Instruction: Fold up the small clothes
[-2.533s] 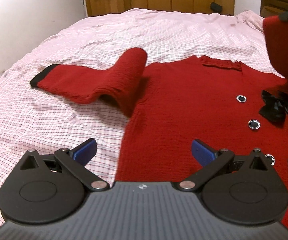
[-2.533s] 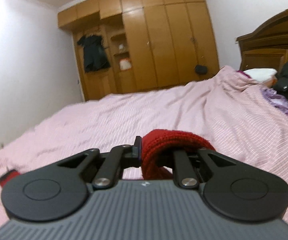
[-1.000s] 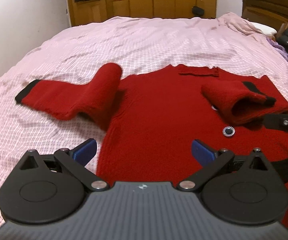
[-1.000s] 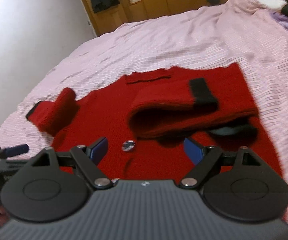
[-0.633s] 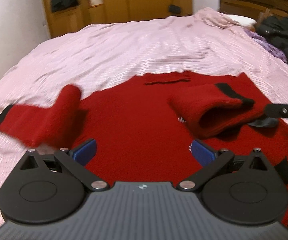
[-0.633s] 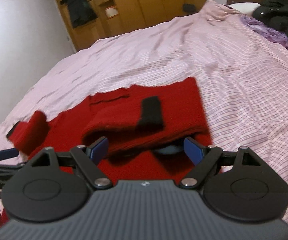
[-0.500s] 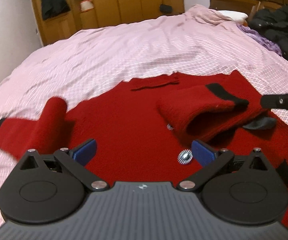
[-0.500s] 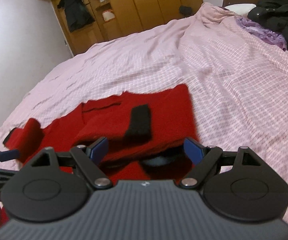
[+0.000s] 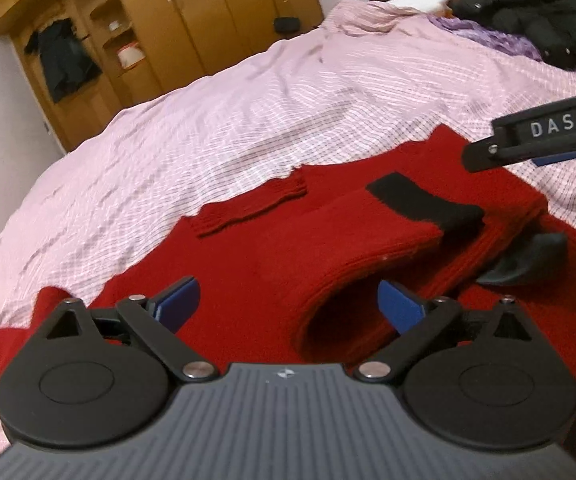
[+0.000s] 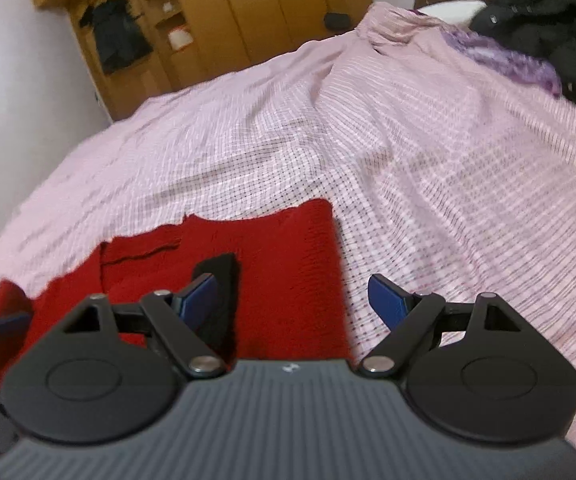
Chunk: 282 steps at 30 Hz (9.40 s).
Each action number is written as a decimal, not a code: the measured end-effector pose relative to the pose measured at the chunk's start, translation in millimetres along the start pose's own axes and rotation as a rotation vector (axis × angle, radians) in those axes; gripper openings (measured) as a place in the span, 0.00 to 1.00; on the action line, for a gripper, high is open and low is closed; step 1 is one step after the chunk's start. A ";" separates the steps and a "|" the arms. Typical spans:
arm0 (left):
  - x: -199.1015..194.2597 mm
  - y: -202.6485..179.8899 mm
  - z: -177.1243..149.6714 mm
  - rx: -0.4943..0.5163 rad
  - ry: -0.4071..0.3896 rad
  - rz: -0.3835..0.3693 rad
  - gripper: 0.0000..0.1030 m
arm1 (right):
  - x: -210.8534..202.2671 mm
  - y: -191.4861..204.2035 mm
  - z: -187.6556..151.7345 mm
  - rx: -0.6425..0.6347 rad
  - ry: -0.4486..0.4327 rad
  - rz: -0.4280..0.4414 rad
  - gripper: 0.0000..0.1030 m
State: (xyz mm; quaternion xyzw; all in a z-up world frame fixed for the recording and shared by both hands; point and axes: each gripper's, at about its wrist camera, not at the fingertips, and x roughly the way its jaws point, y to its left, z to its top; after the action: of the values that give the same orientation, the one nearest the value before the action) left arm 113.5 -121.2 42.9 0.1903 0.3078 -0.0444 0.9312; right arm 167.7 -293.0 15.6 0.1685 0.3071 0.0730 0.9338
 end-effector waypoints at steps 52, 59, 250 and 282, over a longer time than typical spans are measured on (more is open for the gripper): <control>71.9 176.5 -58.6 -0.530 0.082 0.059 0.56 | 45.3 -15.1 24.2 -0.106 0.036 0.013 0.82; 82.1 165.1 -61.0 -0.444 0.073 0.062 0.49 | 63.6 -28.0 22.1 -0.043 0.058 0.068 0.83; -95.0 188.6 -140.2 -0.670 0.121 0.023 0.66 | -78.3 167.6 -69.7 -0.369 0.091 0.228 0.74; -93.6 221.6 -159.4 -0.760 0.149 0.047 0.66 | 33.1 336.4 -67.7 -1.018 0.059 0.092 0.16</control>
State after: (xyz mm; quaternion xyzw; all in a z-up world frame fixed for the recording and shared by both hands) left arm -6.4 141.2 53.0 -0.1586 0.3648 0.1079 0.9111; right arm 142.6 46.9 67.3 -0.2964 0.2509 0.2593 0.8843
